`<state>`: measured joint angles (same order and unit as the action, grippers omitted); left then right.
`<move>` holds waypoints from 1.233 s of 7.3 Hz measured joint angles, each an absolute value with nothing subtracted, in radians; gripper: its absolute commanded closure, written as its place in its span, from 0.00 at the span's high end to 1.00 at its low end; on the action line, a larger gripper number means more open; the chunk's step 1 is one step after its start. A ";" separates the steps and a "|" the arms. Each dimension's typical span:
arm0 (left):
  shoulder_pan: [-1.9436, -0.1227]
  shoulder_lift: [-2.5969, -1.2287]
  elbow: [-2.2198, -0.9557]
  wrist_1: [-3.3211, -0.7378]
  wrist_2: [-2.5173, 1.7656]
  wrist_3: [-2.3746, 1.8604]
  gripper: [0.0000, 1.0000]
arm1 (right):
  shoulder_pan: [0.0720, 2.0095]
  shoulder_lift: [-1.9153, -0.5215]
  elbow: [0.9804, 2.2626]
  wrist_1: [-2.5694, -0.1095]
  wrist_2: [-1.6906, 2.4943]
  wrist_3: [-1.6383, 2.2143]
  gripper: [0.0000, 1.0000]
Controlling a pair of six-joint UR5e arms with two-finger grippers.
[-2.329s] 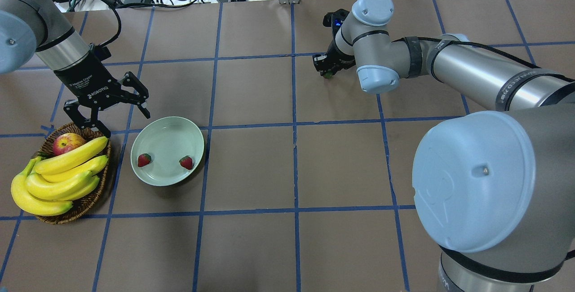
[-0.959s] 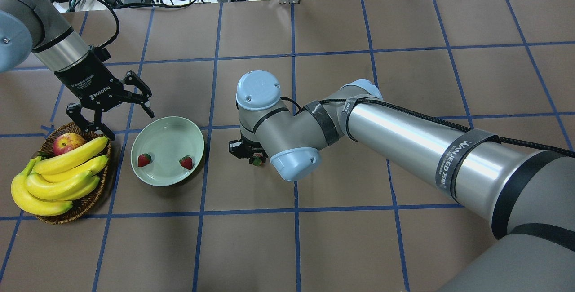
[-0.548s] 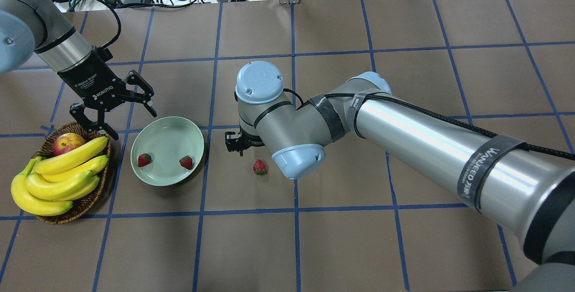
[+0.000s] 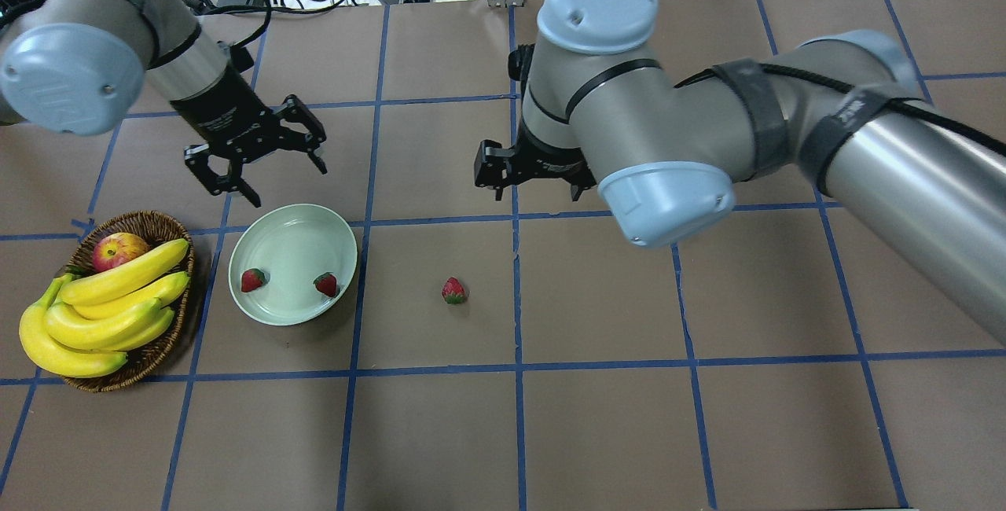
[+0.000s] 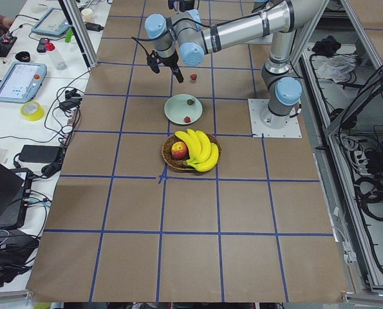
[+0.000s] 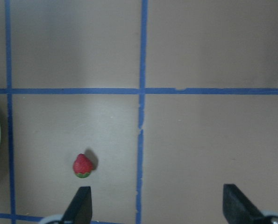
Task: Collect all strawberries into plate
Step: 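Grasp the strawberry beside the plate with the left gripper while the right rises away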
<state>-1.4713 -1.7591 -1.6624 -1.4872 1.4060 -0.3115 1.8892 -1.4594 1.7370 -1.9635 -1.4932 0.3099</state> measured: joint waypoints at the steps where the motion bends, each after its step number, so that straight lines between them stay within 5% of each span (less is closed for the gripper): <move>1: -1.550 -1.766 -1.667 -1.423 1.405 -0.389 1.00 | 1.864 -1.500 1.727 -1.896 -1.568 0.273 1.00; 8: -1.770 -1.879 -1.896 -1.086 1.408 -0.459 1.00 | 1.636 -1.579 1.497 -1.537 -1.604 0.083 1.00; 9: -1.776 -1.895 -1.909 -1.082 1.407 -0.461 0.94 | 1.636 -1.576 1.498 -1.551 -1.583 0.072 1.00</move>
